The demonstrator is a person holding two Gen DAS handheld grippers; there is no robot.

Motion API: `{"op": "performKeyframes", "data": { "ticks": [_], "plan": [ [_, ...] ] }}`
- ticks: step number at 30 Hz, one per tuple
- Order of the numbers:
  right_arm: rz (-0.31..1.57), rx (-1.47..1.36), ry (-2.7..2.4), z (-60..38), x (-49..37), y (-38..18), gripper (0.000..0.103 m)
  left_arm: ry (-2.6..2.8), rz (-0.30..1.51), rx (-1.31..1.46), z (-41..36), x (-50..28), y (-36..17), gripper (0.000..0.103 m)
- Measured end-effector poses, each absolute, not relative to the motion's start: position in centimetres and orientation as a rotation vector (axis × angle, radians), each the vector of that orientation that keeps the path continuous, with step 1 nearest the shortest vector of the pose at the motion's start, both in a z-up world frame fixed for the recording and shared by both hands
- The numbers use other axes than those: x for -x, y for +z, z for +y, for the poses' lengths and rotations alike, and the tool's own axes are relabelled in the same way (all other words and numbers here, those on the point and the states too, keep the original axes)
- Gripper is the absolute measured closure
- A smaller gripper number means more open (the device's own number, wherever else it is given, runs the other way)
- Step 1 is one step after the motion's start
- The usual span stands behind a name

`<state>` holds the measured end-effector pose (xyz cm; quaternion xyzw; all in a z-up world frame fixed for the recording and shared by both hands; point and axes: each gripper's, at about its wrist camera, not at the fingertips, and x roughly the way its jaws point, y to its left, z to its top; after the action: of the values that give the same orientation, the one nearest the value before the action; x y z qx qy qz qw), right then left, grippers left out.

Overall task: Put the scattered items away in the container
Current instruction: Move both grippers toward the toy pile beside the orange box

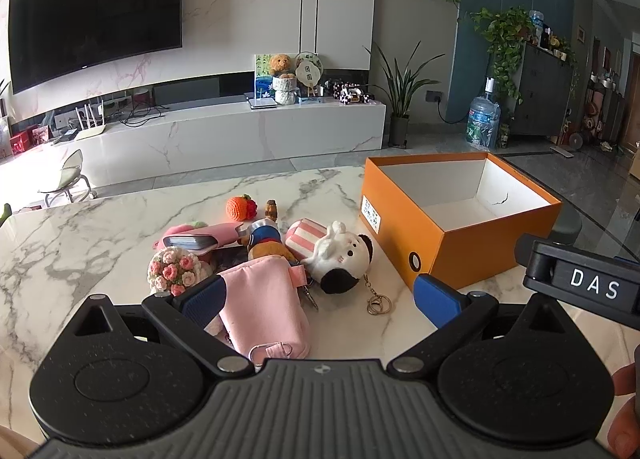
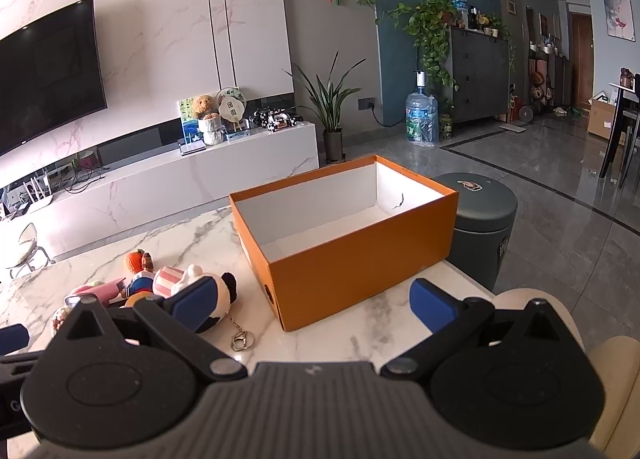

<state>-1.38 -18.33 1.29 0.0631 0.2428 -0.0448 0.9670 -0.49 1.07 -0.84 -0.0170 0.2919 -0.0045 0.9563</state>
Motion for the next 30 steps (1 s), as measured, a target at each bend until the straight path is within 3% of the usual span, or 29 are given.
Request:
{"op": "performKeyframes", "data": {
  "ticks": [30],
  "plan": [
    [0.516,-0.138,-0.08,-18.5,1.4,1.1,0.0,-0.017,0.613,0.017,-0.1,0.3,-0.8,0.0]
  ]
}}
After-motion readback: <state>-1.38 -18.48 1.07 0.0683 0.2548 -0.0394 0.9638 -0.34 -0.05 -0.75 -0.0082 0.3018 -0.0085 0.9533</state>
